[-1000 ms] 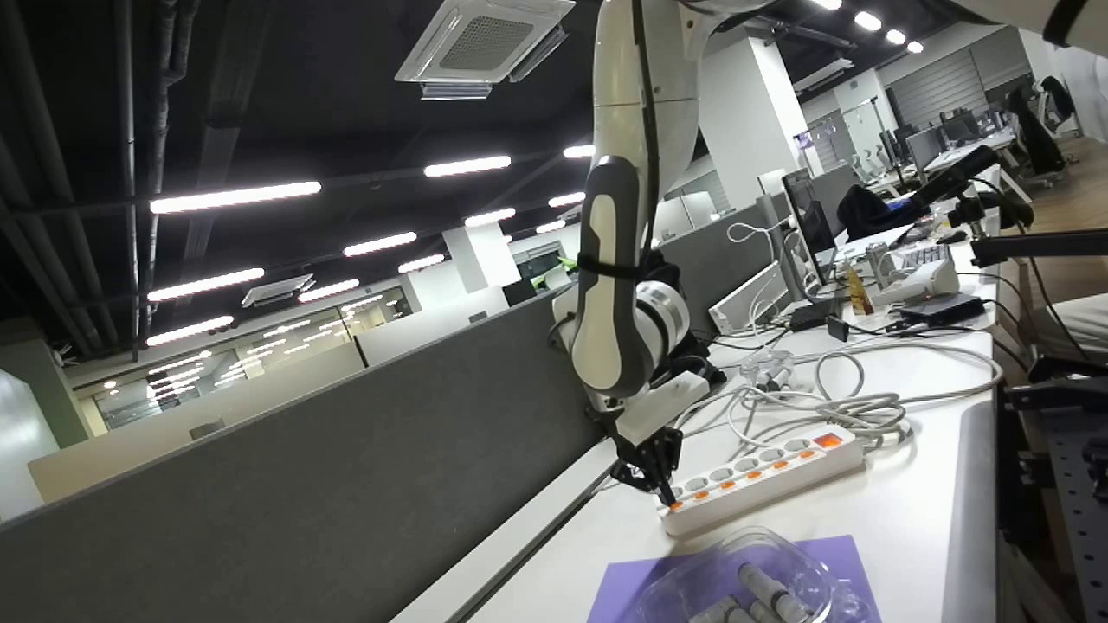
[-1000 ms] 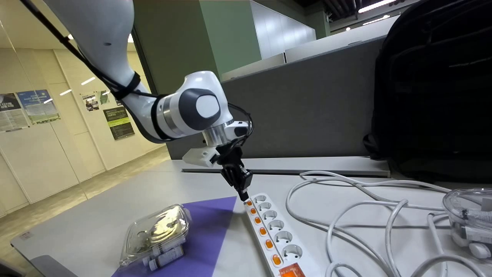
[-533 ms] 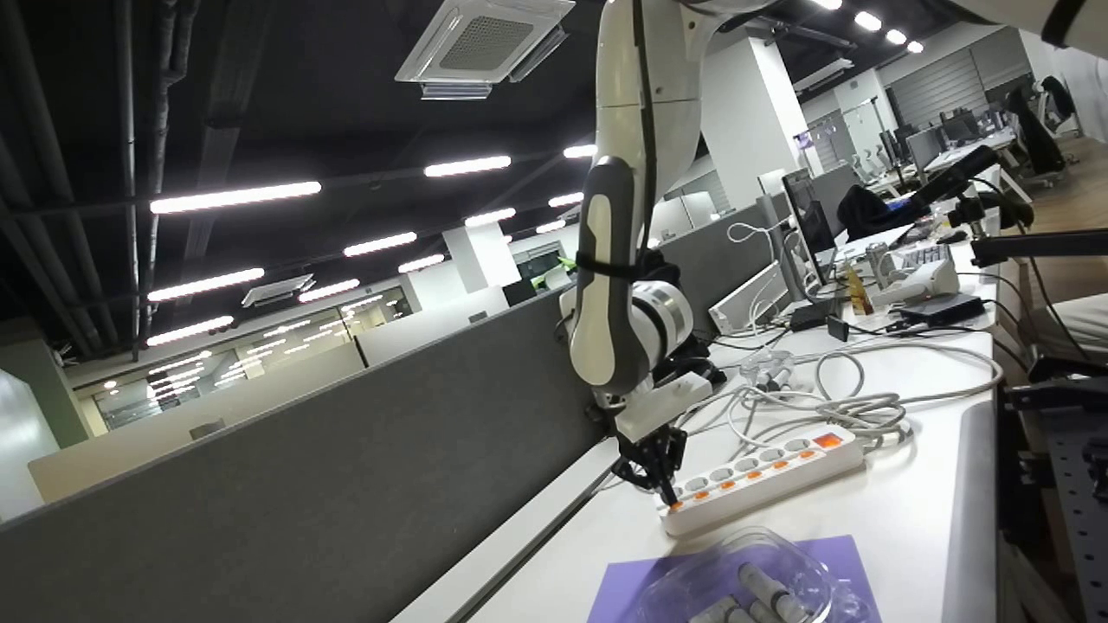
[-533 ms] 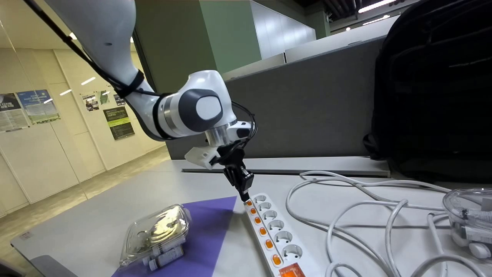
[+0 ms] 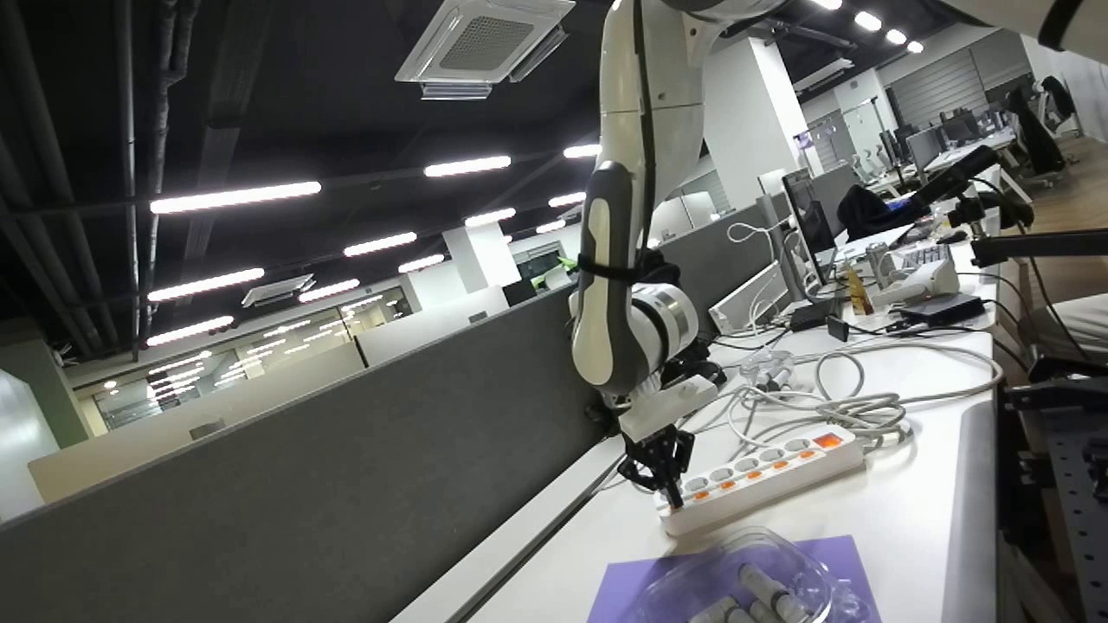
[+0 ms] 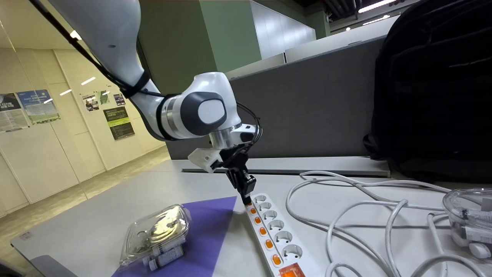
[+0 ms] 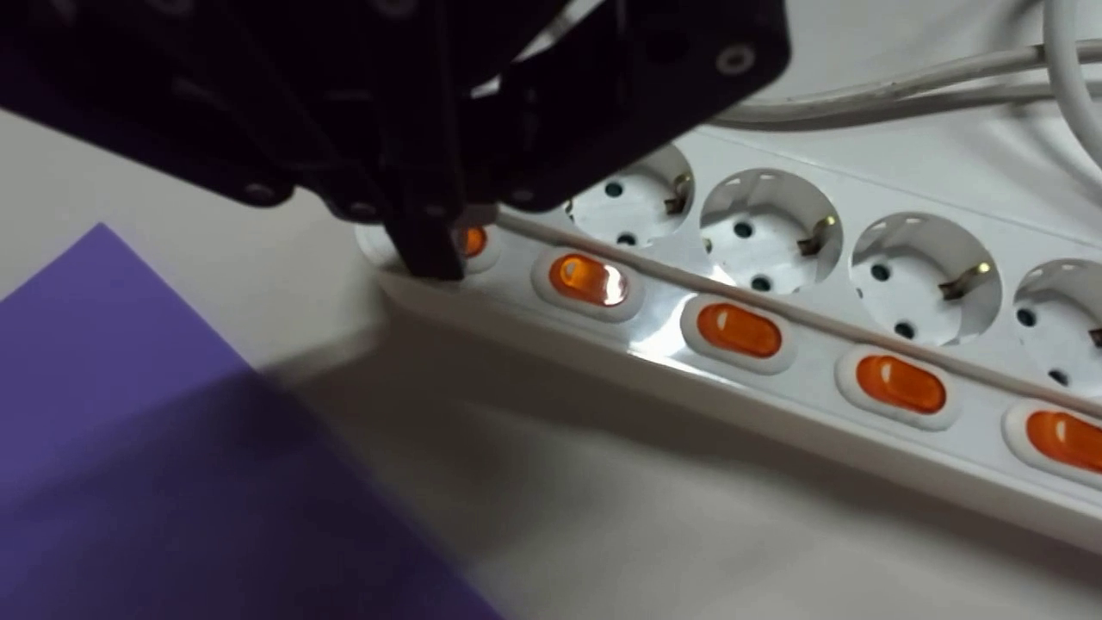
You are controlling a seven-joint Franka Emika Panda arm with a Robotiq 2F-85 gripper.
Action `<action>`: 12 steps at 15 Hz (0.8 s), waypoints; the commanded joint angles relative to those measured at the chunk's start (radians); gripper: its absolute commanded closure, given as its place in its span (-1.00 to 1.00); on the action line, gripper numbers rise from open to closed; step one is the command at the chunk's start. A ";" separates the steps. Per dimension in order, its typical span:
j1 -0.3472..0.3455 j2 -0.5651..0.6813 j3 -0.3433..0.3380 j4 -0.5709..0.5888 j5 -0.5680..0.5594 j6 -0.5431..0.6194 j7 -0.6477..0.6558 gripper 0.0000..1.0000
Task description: Turn on the first switch from the left
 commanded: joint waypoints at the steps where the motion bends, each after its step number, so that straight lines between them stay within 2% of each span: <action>1: -0.012 0.016 0.012 0.015 0.027 -0.009 -0.006 1.00; 4: -0.013 0.020 0.012 0.020 0.034 -0.017 -0.002 1.00; 8: -0.004 0.041 -0.002 0.062 0.044 -0.082 0.033 1.00; 12: 0.066 0.108 -0.079 0.167 -0.013 -0.204 0.193 1.00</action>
